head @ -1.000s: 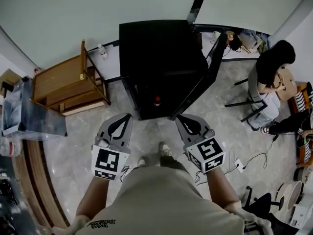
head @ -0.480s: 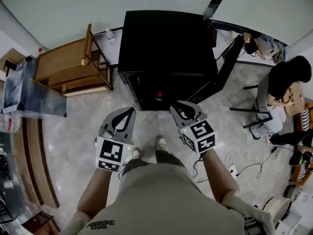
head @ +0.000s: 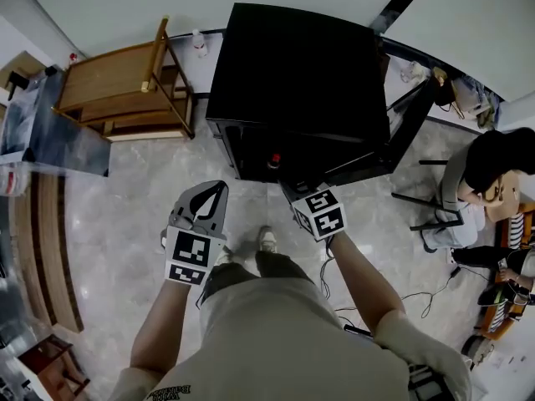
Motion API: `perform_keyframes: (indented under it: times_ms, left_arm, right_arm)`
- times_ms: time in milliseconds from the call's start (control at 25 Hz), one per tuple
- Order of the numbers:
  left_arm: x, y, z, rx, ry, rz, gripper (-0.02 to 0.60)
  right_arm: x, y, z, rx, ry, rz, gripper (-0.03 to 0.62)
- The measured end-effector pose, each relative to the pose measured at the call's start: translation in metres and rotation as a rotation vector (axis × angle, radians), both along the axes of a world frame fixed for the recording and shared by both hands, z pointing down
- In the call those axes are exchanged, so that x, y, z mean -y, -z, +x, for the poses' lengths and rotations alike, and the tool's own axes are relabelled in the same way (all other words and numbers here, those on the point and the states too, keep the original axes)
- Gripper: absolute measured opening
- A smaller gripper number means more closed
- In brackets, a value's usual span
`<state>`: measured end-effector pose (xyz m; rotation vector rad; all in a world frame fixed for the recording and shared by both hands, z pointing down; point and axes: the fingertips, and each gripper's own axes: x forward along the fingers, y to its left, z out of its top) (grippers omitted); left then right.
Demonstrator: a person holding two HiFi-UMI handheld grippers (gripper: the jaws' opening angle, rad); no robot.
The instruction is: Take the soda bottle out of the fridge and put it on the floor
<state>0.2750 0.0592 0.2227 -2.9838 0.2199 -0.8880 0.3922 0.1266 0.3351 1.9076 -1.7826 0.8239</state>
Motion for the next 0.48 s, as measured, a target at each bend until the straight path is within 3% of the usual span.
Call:
perform_keyframes:
  times_ms: [320,480]
  left_arm:
    - [0.012,-0.050,0.003,0.038,0.062,-0.090,0.006]
    - [0.018,-0.071,0.005,0.062,0.078,-0.111,0.006]
  right_arm:
    - [0.029,-0.088,0.026,-0.022,-0.009,-0.091,0.151]
    - [0.042,-0.129,0.037,0.021,-0.049,-0.101,0.152]
